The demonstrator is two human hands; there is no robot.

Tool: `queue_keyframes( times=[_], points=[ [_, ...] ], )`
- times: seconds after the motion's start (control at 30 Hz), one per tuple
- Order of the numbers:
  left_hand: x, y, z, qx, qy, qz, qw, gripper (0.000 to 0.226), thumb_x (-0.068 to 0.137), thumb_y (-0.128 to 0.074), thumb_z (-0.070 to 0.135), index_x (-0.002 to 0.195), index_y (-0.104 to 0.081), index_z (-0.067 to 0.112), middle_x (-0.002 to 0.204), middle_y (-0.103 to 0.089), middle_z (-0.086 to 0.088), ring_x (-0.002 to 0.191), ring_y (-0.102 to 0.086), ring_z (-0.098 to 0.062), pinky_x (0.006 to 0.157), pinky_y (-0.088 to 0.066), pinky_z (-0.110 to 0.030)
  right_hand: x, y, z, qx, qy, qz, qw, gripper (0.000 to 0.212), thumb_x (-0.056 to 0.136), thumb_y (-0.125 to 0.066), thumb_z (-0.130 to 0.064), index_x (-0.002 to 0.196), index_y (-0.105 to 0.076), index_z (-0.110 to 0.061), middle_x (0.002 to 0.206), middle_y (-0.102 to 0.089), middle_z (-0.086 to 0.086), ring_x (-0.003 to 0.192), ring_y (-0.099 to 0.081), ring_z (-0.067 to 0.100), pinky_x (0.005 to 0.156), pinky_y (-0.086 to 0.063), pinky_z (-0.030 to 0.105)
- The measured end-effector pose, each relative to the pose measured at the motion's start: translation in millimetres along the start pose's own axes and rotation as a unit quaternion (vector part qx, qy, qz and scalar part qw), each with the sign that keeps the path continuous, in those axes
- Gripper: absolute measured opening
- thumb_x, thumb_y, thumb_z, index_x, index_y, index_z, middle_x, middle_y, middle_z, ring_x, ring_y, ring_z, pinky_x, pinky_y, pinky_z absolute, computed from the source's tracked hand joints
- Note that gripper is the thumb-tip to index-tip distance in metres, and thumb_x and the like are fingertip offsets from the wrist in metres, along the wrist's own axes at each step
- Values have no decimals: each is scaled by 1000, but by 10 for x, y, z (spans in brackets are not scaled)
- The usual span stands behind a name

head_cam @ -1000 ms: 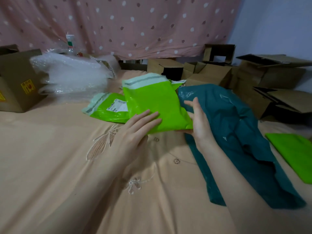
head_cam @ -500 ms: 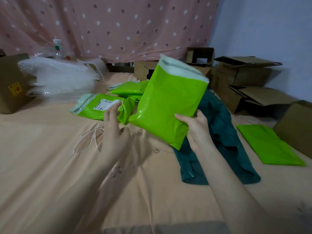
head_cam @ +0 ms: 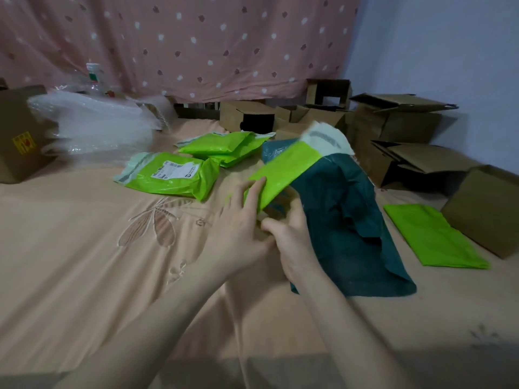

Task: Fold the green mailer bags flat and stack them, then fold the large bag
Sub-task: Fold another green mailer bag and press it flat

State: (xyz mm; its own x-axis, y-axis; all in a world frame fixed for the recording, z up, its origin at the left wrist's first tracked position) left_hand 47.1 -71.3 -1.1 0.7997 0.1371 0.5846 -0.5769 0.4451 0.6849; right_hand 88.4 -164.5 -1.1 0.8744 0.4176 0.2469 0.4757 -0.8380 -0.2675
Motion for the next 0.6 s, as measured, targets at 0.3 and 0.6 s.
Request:
queue_keyframes(
  times=[0.3,0.6],
  points=[
    [135,173,-272,-93,29,108,989,21,80,-55,18,100,-55,26,88,-60,12,83,-54,-10,73,-44,-32,13,326,-93,-58,-11,6,998,46,85,-48,10,116,-55,-23,113,-61,-4,101,-63,4,86,-53,24],
    [187,221,-560,-293,55,46,953,32,81,-52,-16,86,-54,16,97,-69,23,105,-59,4,84,-45,-16,284,620,-11,-83,-22,48,995,47,83,-68,-5,124,-49,-19,118,-58,-2,100,-63,8,84,-54,29]
  ],
)
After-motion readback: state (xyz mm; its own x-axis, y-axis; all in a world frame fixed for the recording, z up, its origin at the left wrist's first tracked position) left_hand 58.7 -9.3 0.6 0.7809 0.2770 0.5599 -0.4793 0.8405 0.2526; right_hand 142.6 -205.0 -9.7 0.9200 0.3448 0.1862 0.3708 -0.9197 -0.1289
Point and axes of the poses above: each hand's wrist, its own x-axis towards the middle knuckle, its own y-axis out of the back of the hand, z = x × y, the point moved 3 cm from there along x, towards the middle knuckle
